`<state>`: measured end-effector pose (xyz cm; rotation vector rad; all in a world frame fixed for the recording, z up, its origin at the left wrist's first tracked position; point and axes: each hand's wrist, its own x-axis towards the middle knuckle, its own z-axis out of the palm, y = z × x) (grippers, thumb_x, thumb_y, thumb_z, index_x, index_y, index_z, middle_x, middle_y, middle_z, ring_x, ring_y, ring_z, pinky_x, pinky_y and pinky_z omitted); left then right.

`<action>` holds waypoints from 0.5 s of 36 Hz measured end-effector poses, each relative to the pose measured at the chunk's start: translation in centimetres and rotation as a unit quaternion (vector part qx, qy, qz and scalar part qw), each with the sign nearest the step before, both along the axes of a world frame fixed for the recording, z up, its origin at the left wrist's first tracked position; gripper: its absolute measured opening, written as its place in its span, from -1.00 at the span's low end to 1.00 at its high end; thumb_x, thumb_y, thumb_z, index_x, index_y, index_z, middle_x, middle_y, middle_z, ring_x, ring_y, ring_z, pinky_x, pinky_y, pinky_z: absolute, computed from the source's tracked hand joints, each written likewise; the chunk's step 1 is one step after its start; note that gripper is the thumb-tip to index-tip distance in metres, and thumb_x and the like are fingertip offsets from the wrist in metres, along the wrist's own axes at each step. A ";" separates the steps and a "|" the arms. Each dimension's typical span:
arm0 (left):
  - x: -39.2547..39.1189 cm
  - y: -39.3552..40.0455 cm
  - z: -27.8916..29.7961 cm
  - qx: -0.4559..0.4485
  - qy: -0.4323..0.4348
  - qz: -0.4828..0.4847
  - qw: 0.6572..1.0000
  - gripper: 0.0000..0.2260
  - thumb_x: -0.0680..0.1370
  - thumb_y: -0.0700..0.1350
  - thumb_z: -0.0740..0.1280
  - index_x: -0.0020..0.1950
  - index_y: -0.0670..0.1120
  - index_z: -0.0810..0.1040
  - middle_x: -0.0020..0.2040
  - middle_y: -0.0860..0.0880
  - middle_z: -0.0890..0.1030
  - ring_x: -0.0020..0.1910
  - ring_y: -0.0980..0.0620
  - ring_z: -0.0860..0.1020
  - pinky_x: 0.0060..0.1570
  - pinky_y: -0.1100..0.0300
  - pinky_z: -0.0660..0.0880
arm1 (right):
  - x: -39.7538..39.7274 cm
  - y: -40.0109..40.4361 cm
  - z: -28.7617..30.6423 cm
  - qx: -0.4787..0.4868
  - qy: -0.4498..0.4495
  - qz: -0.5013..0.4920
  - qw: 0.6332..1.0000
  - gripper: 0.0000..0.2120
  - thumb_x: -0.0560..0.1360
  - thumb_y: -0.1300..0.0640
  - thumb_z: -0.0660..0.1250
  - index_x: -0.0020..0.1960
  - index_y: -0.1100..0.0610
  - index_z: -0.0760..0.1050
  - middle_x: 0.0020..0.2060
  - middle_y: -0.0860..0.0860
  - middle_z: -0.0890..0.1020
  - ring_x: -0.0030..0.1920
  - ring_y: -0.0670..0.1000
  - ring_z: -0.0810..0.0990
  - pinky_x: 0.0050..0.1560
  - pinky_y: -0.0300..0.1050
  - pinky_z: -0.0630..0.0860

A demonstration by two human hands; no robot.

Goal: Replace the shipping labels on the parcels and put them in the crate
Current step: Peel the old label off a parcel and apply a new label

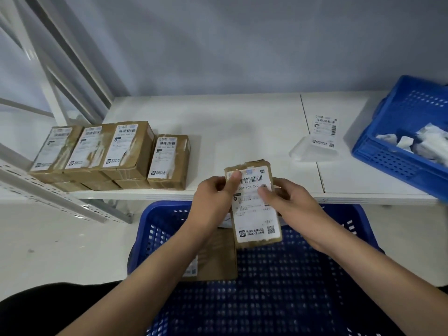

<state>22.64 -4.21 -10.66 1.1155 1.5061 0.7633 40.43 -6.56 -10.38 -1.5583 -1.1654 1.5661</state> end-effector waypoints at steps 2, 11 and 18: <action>-0.3 0.3 0.3 0.000 -0.005 0.007 1.000 -0.65 0.62 0.16 0.31 -0.02 -0.13 0.63 -0.16 0.01 0.74 -0.19 0.11 0.72 -0.28 0.31 0.57 | 0.0 -0.2 -0.1 -0.013 0.003 0.020 1.000 -0.65 0.54 -0.04 0.39 0.30 0.01 0.53 0.05 -0.11 0.72 0.06 -0.10 0.70 0.13 -0.07 0.63; -0.4 0.1 0.8 -0.063 -0.087 0.013 0.994 -0.57 0.65 0.23 0.20 0.11 -0.08 0.67 -0.01 -0.01 0.75 0.07 -0.07 0.70 0.13 0.02 0.61 | 0.8 0.0 0.3 -0.031 0.006 0.029 0.999 -0.74 0.62 -0.02 0.30 0.24 0.04 0.58 0.04 -0.09 0.73 0.07 -0.08 0.70 0.10 -0.10 0.61; 0.3 -0.9 0.8 -0.111 -0.114 -0.111 0.981 -0.68 0.59 0.05 0.41 0.33 0.07 0.52 0.13 0.03 0.72 0.10 0.07 0.69 0.21 0.03 0.61 | 1.4 0.5 0.2 -0.033 0.027 -0.059 0.997 -0.67 0.59 -0.12 0.31 0.20 0.07 0.61 0.01 -0.05 0.74 0.06 -0.03 0.71 0.14 -0.03 0.60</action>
